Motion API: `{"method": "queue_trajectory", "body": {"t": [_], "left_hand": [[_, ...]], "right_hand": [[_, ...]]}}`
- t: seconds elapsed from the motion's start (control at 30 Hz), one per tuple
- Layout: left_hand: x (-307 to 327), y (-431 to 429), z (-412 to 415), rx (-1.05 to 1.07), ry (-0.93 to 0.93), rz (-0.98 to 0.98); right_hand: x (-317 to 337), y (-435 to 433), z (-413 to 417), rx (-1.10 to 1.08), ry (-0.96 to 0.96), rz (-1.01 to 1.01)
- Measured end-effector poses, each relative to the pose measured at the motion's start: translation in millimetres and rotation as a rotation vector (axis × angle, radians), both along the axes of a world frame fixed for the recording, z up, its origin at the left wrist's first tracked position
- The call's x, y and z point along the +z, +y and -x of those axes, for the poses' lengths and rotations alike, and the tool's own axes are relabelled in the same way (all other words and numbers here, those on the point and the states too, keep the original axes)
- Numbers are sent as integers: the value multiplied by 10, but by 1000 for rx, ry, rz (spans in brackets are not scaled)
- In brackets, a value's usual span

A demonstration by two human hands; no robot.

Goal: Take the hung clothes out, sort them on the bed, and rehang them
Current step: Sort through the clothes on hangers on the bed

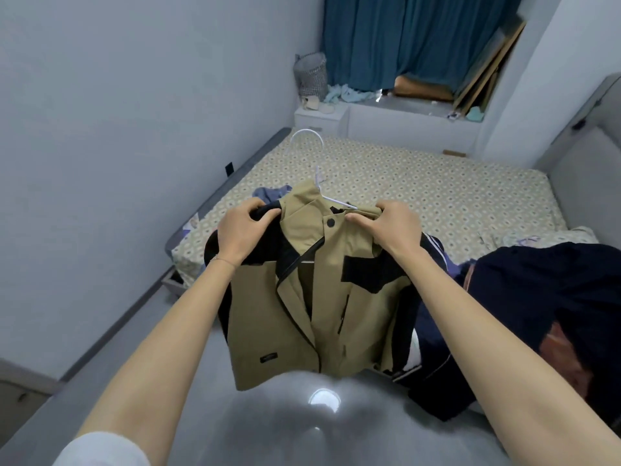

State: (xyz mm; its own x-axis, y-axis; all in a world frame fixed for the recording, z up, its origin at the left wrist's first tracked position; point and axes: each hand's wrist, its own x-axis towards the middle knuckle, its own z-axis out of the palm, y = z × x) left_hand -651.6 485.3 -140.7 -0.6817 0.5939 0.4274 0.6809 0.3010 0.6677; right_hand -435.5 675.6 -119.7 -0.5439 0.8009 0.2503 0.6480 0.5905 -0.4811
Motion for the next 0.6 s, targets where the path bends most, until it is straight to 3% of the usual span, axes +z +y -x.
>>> {"method": "queue_trajectory", "body": {"t": [0.37, 0.6], "left_hand": [[19, -553, 888, 130, -32, 0], [-30, -429, 1572, 187, 25, 62]], "right_hand": [[51, -511, 1046, 108, -24, 21], [-50, -265, 1855, 161, -10, 13]]}}
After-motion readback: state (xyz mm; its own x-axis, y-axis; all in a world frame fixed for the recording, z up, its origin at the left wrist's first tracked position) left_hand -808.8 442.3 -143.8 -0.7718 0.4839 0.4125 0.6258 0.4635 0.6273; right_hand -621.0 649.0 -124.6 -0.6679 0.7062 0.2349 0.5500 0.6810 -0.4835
